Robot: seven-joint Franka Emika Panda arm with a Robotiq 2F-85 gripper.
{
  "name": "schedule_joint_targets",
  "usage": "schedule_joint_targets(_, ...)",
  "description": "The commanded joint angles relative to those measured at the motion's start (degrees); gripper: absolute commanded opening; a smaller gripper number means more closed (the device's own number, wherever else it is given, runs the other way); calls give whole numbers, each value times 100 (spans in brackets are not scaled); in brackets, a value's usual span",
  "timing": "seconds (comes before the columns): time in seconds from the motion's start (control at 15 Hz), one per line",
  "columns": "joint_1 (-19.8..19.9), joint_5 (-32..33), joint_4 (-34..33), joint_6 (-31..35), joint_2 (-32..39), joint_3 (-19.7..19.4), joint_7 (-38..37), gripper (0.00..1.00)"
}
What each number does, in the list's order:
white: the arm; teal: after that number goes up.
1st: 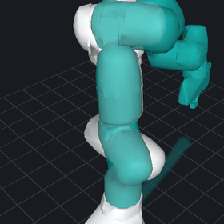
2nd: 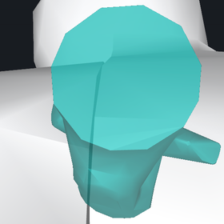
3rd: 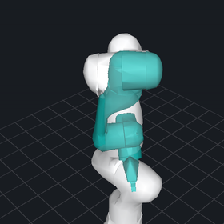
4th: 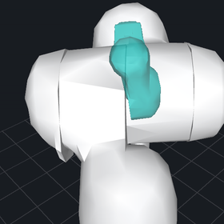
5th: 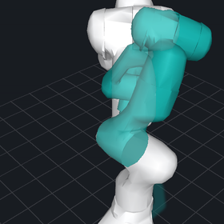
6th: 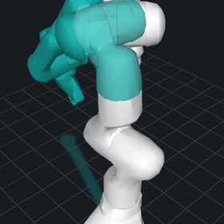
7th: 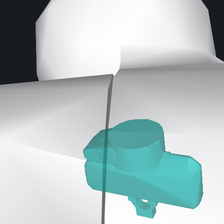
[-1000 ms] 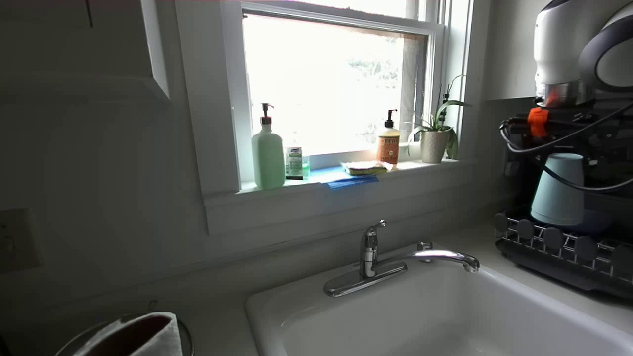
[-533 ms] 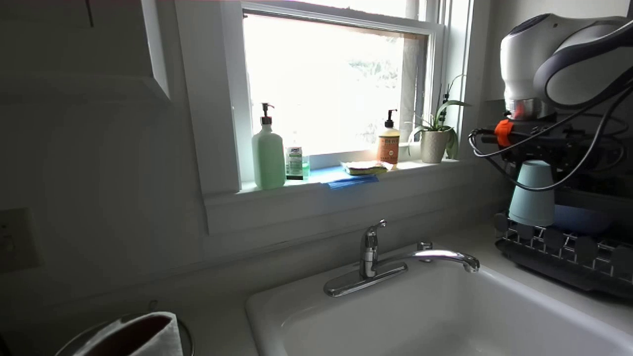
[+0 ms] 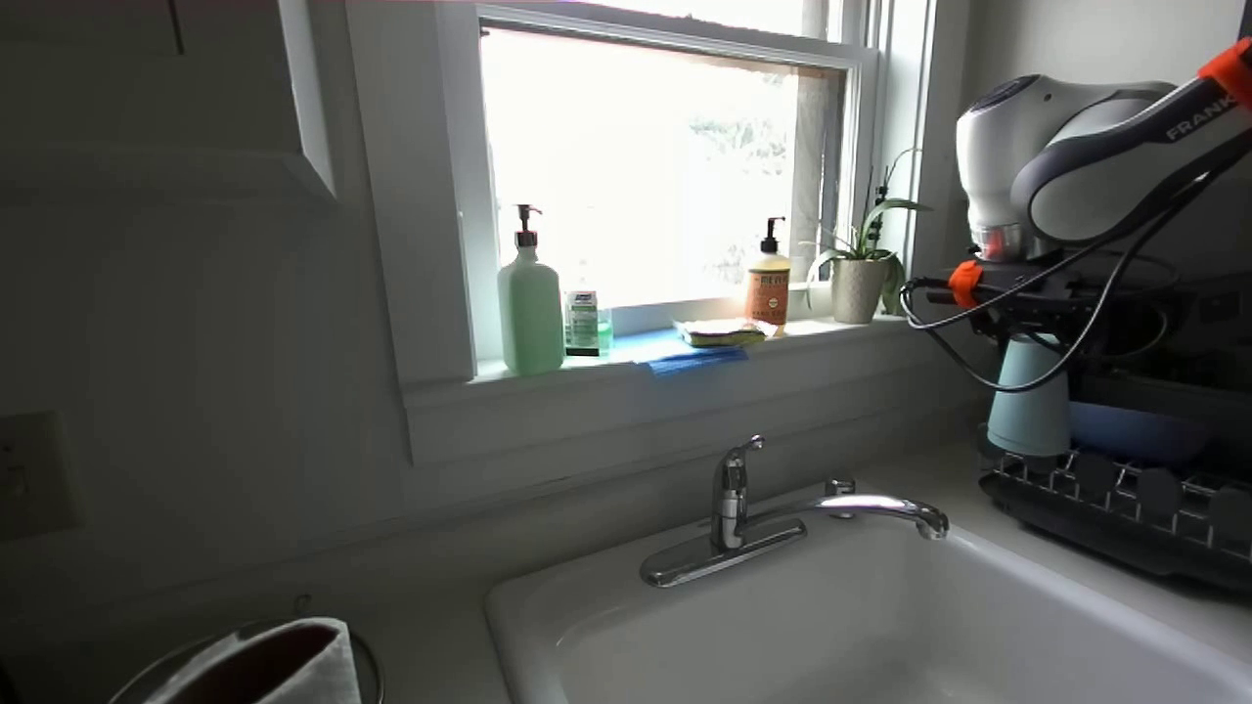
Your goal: Move the cup to the left on the drying rack
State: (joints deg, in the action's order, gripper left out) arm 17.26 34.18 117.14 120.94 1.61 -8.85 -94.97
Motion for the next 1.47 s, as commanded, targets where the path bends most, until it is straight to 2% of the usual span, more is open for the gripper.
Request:
schedule_joint_targets(0.0, -202, 132, -182, 45, 240, -209, -200, 46)
schedule_joint_targets(1.13, -399, 734, -173, 61, 729, -486, -499, 46)
schedule_joint_targets(1.2, -410, 779, -181, 36, 747, -487, -524, 55)
schedule_joint_targets(1.27, -420, 808, -182, 29, 763, -488, -549, 92)
schedule_joint_targets(1.4, -446, 854, -174, 18, 782, -495, -578, 96)
